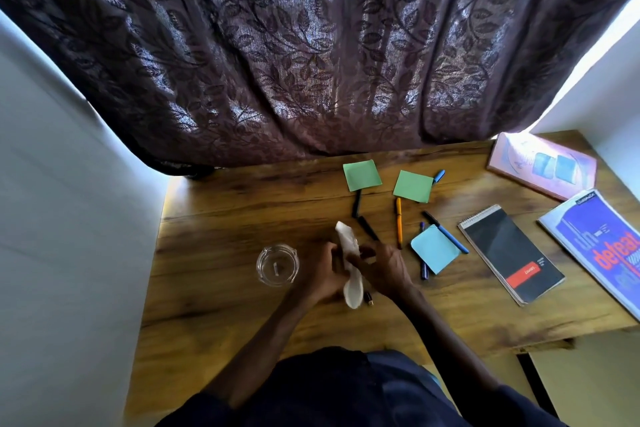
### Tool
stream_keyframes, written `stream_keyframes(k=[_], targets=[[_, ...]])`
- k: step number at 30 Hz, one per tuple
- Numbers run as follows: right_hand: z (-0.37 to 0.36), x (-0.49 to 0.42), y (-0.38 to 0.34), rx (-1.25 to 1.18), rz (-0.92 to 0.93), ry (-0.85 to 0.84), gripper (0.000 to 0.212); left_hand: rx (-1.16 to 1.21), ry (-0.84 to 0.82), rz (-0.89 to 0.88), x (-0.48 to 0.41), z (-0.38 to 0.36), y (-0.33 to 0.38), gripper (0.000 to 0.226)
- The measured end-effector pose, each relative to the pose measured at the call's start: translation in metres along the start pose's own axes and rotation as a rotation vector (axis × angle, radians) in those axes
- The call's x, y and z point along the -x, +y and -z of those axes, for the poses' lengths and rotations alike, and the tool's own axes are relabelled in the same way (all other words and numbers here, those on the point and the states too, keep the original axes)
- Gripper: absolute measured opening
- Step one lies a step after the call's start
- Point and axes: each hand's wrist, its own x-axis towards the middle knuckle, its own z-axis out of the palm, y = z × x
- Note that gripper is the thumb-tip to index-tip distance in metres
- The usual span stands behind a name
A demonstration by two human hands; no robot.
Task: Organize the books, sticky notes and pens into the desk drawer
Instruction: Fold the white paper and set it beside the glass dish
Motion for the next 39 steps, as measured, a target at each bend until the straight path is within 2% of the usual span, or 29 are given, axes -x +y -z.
stream_keyframes(k=[3, 6, 10, 13, 15, 23, 26, 29, 31, 35, 39], targets=[[0.004, 0.005, -0.007, -0.248, -0.109, -0.052, 0.053, -0.032, -0.018, -0.004, 0.000, -0.005, 0.004, 0.086], [0.006, 0.009, -0.005, -0.491, -0.247, -0.083, 0.056, -0.070, 0.029, 0.013, 0.005, -0.009, 0.005, 0.090], [0.005, 0.010, 0.004, -0.479, -0.221, -0.038, 0.054, -0.080, 0.134, 0.052, 0.006, -0.012, 0.005, 0.084], [0.005, 0.007, 0.010, -0.500, -0.238, -0.010, 0.051, -0.024, 0.206, 0.081, 0.006, -0.004, 0.010, 0.062], [0.005, 0.003, 0.011, -0.499, -0.220, -0.002, 0.050, 0.026, 0.251, 0.065, 0.008, 0.002, 0.010, 0.056], [-0.003, -0.019, -0.011, -0.522, -0.141, -0.036, 0.033, 0.118, 0.519, 0.042, 0.023, 0.030, 0.016, 0.067], [-0.005, -0.024, -0.031, -0.553, -0.110, -0.071, 0.029, 0.137, 0.560, 0.052, 0.027, 0.040, 0.008, 0.068], [-0.012, -0.031, -0.053, -0.477, -0.061, -0.130, 0.020, 0.139, 0.634, 0.113, 0.032, 0.057, -0.001, 0.073], [-0.021, -0.039, -0.067, -0.408, -0.039, -0.183, 0.018, 0.134, 0.693, 0.171, 0.034, 0.073, -0.012, 0.067], [-0.039, -0.051, -0.093, -0.277, 0.047, -0.267, 0.023, 0.063, 0.798, 0.276, 0.034, 0.107, -0.046, 0.059], [-0.054, -0.059, -0.108, -0.225, 0.141, -0.350, 0.026, 0.022, 0.861, 0.376, 0.031, 0.136, -0.080, 0.061]])
